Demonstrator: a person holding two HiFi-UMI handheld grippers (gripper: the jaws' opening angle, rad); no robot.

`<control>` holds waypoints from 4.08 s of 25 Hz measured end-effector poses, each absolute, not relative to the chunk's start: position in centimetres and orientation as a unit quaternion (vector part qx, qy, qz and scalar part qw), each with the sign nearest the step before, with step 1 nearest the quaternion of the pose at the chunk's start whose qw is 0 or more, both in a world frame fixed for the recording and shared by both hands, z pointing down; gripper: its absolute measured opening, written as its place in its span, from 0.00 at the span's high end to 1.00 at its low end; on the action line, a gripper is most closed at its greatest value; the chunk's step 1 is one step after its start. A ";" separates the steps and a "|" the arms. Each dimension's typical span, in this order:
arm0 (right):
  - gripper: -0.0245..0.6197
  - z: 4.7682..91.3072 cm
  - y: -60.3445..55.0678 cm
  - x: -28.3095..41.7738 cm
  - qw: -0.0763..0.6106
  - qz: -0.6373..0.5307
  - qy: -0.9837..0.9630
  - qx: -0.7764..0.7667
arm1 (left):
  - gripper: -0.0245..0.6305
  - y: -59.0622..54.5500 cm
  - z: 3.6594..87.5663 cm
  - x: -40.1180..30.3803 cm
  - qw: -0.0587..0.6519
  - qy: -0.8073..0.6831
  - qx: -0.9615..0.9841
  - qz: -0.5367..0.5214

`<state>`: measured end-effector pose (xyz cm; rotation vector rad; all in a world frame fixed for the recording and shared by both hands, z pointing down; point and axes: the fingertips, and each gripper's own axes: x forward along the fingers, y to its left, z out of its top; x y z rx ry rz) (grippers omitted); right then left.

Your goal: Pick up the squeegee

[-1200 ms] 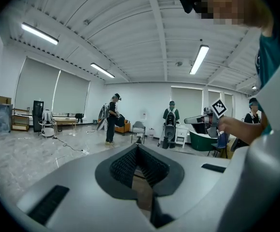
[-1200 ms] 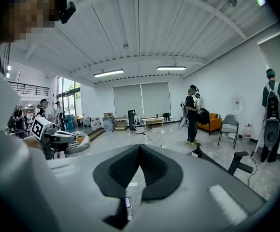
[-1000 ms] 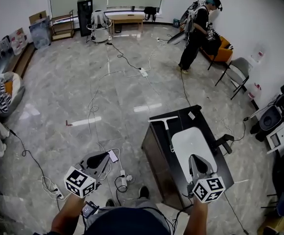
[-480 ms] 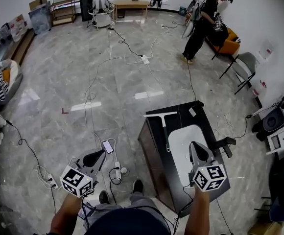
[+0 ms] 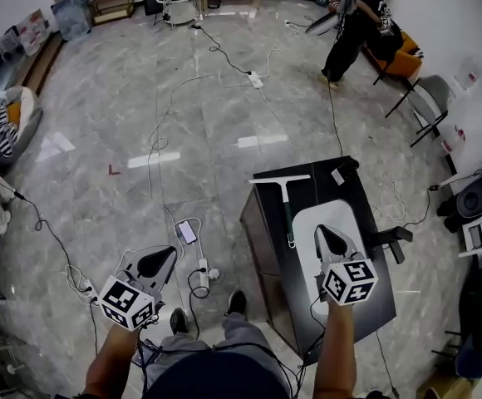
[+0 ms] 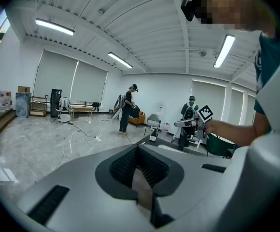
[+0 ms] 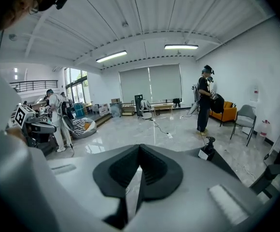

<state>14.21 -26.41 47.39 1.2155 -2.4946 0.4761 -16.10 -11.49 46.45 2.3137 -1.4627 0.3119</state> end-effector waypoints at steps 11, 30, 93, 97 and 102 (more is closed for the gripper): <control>0.95 54.0 -28.1 15.2 0.183 0.211 -0.863 0.420 | 0.95 -12.6 49.5 -14.3 0.211 -0.512 0.823 0.127; 0.95 61.2 -28.9 18.7 0.195 0.262 -0.844 0.425 | 0.95 -14.2 53.9 -9.5 0.238 -0.486 0.828 0.148; 0.95 76.8 -34.4 16.7 0.256 0.346 -0.805 0.408 | 0.95 -18.1 65.1 -7.1 0.311 -0.427 0.826 0.196; 0.95 77.1 -34.1 16.6 0.260 0.344 -0.807 0.403 | 0.95 -17.4 65.5 -6.9 0.314 -0.428 0.824 0.196; 0.95 77.8 -34.2 16.5 0.265 0.339 -0.809 0.400 | 0.95 -17.1 66.0 -6.8 0.318 -0.432 0.822 0.194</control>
